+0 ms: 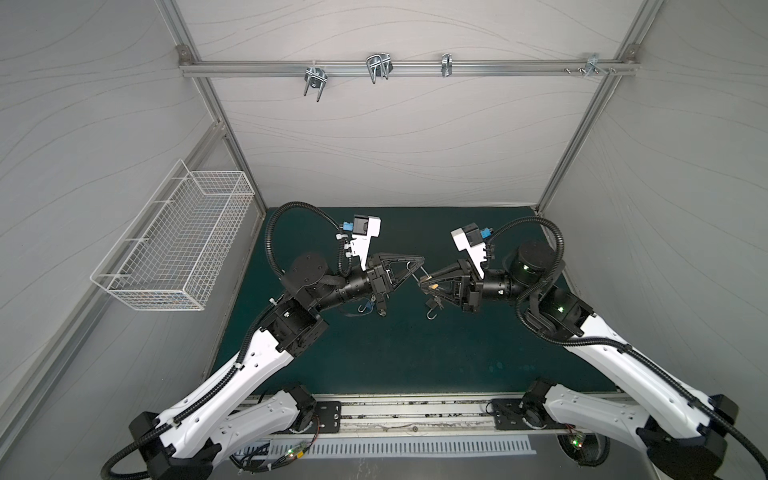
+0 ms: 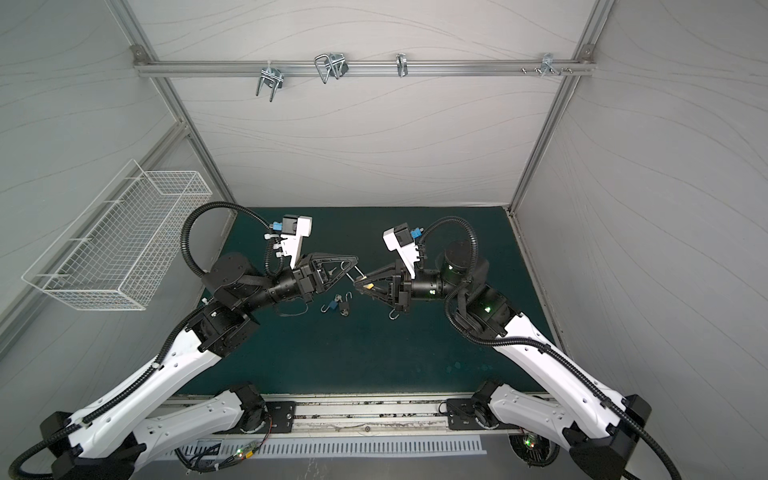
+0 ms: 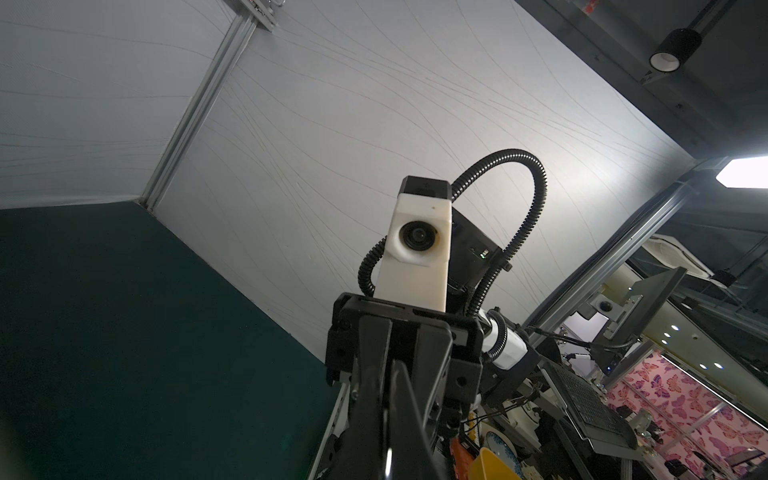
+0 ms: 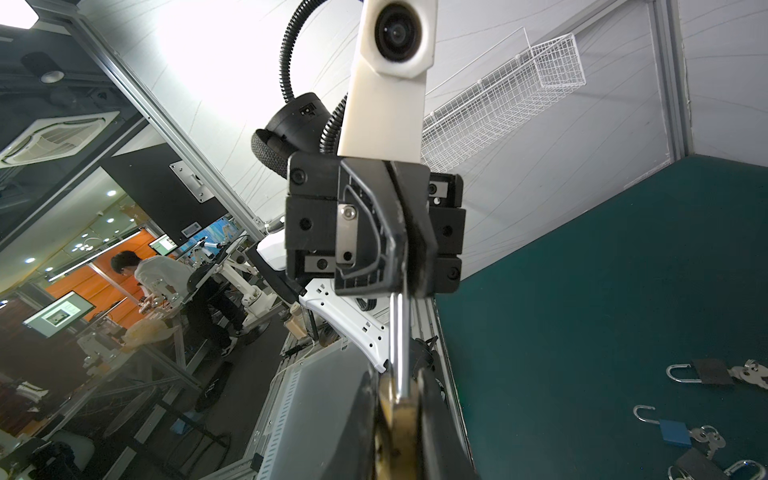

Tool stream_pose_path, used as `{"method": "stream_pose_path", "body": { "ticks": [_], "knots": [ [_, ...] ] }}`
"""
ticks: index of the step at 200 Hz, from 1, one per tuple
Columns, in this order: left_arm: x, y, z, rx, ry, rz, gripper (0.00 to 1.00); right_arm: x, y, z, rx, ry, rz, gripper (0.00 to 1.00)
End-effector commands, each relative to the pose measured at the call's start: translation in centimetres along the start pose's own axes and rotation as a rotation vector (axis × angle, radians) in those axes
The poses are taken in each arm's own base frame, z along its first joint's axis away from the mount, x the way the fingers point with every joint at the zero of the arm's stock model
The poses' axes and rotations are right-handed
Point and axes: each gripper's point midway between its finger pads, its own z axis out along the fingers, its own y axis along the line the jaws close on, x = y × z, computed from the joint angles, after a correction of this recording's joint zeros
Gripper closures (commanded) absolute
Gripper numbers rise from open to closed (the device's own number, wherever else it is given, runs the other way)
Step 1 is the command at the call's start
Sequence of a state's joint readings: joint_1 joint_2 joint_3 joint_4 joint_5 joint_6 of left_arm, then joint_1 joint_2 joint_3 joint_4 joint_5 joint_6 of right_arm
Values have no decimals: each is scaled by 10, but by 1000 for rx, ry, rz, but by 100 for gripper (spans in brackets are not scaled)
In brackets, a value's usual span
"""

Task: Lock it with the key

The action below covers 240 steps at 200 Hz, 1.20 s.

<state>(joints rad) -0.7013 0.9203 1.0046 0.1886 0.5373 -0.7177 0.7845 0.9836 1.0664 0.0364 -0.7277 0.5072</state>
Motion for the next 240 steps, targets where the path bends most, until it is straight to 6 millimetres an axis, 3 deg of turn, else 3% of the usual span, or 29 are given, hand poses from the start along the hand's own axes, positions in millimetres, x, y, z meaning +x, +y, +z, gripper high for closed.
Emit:
{"method": "stream_pose_path", "body": {
  "ticks": [1,77,90,97,114,132,169,208,240],
  "knots": [
    [-23,-9,-16,-42,-75,22,100,-36,8,-22,68,-133,-148,100],
    [-24,-8,-14,-38,-76,7,100,-34,13,-14,-9,-94,-117,100],
    [-25,-6,-14,-45,-82,5,100,-32,13,-12,-22,-83,-112,71],
    [-26,-6,-14,-48,-87,5,100,-31,12,-12,-20,-82,-109,60],
    [-28,-3,-14,-61,-98,3,100,-27,8,-12,-4,-77,-103,43],
    [-29,-1,-14,-77,-105,2,100,-21,0,-15,40,-79,-99,35],
    [-30,1,-14,-85,-110,1,100,-10,-24,-22,173,-69,-65,36],
    [-31,4,-14,-92,-115,0,100,0,-21,-19,138,-19,-54,47],
    [-33,3,-15,-92,-120,1,100,9,-23,-20,141,9,-34,48]
  ]
}}
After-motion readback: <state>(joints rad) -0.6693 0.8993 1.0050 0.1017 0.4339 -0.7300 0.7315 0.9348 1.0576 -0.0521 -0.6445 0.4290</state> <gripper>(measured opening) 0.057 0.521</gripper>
